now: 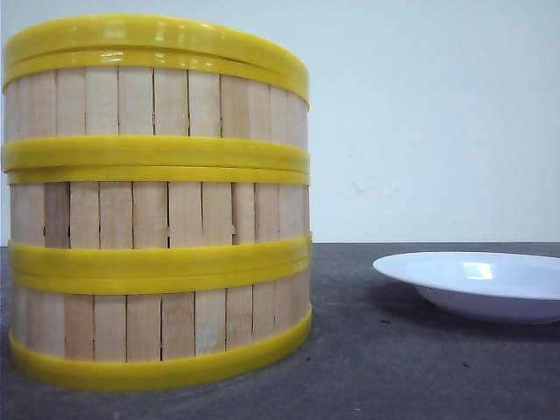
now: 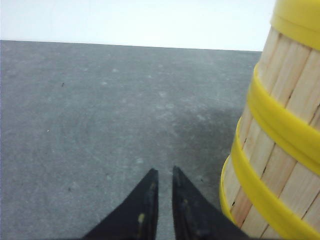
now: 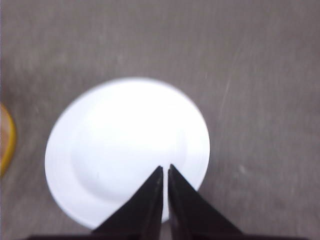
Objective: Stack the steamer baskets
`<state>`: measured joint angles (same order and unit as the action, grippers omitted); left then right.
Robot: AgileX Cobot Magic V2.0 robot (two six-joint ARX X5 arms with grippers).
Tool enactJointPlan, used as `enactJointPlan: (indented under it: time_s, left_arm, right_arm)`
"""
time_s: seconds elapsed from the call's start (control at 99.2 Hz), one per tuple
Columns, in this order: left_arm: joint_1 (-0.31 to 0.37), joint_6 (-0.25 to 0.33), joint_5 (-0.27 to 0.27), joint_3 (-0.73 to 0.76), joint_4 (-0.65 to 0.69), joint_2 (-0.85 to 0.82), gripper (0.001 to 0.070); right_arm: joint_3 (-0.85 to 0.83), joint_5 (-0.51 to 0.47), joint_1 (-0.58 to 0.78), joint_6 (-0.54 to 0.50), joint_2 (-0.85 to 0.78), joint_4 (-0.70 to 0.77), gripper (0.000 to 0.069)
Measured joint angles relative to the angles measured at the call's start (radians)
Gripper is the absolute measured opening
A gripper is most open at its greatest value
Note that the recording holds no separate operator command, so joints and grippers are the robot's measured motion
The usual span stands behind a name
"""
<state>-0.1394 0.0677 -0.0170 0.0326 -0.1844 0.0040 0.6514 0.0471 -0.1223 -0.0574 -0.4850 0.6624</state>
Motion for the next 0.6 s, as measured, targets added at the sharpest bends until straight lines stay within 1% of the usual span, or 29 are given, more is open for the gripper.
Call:
enactJointPlan:
  time_s: [0.151, 0.313, 0.444, 0.524, 0.605]
  left_arm:
    - [0.0, 0.0, 0.0, 0.0, 0.0, 0.0, 0.0025]
    - [0.0, 0.0, 0.0, 0.0, 0.0, 0.0, 0.0025]
    - [0.0, 0.0, 0.0, 0.0, 0.0, 0.0, 0.0025]
    - [0.0, 0.0, 0.0, 0.0, 0.0, 0.0, 0.0025]
    - [0.0, 0.0, 0.0, 0.0, 0.0, 0.0, 0.0025]
  right_arm:
    - [-0.163, -0.019, 0.0, 0.0, 0.14, -0.167, 0.001]
    - [-0.387, -0.021, 0.0, 0.0, 0.295, -0.338, 0.001]
    - [-0.542, -0.021, 0.0, 0.0, 0.411, -0.391, 0.001]
    - [-0.602, -0.021, 0.0, 0.0, 0.476, -0.41, 0.001]
    - [-0.625, -0.02, 0.002, -0.001, 0.483, -0.479, 0.001]
